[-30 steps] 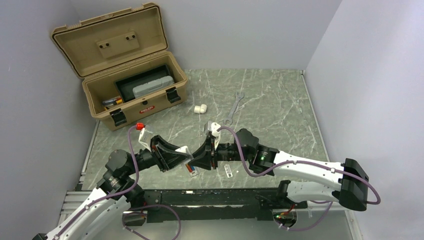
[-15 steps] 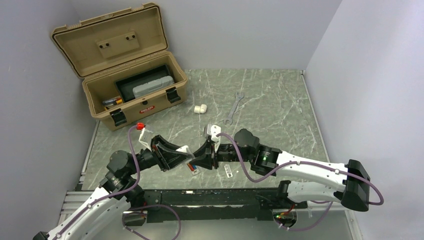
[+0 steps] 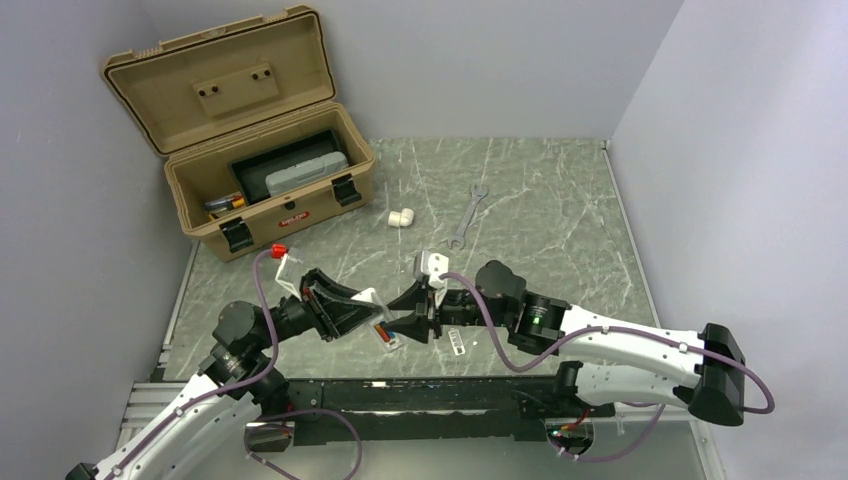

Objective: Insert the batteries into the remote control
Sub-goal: Load the battery into the remote control, then adjust the battery cover at the center of the board.

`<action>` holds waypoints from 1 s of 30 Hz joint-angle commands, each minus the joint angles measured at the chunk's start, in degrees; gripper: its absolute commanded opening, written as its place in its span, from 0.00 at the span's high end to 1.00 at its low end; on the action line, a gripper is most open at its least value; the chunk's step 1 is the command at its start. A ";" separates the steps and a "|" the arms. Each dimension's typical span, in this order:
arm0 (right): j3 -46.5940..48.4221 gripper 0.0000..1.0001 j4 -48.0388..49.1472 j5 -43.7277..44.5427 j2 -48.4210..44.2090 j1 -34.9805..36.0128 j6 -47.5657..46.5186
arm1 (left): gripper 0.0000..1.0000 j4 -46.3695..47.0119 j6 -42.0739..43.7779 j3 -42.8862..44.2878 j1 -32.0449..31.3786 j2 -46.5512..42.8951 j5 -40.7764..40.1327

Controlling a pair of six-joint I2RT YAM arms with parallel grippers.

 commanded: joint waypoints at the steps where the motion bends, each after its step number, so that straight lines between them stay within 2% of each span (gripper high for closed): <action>1: -1.94 0.51 -1.32 1.77 -3.84 -1.00 -2.08 | 1.00 4.91 -4.16 1.40 -0.14 -1.02 -0.08; 4: -3.06 0.35 0.14 0.81 -5.93 -0.98 -0.89 | 1.00 4.92 -4.04 1.33 -0.19 -1.04 -0.12; 6: -3.82 0.31 1.11 0.48 -7.26 -1.04 -0.13 | 1.00 5.08 -4.06 1.24 -0.15 -0.94 -0.17; 18: -5.21 0.27 3.73 3.83 -10.13 -1.00 4.77 | 1.00 4.43 -4.65 1.16 -0.11 -0.76 -0.75; 21: -5.44 0.27 3.60 8.21 -10.75 -1.00 6.21 | 1.00 1.17 -6.25 1.59 -0.16 -0.45 -3.04; 25: -6.37 0.27 3.33 17.03 -12.79 -1.02 8.27 | 1.00 1.74 -10.79 0.52 -0.13 0.12 -4.00; 30: -8.53 0.27 2.12 28.74 -16.45 -1.02 10.76 | 1.00 9.84 -20.51 -3.42 -0.14 1.15 -3.82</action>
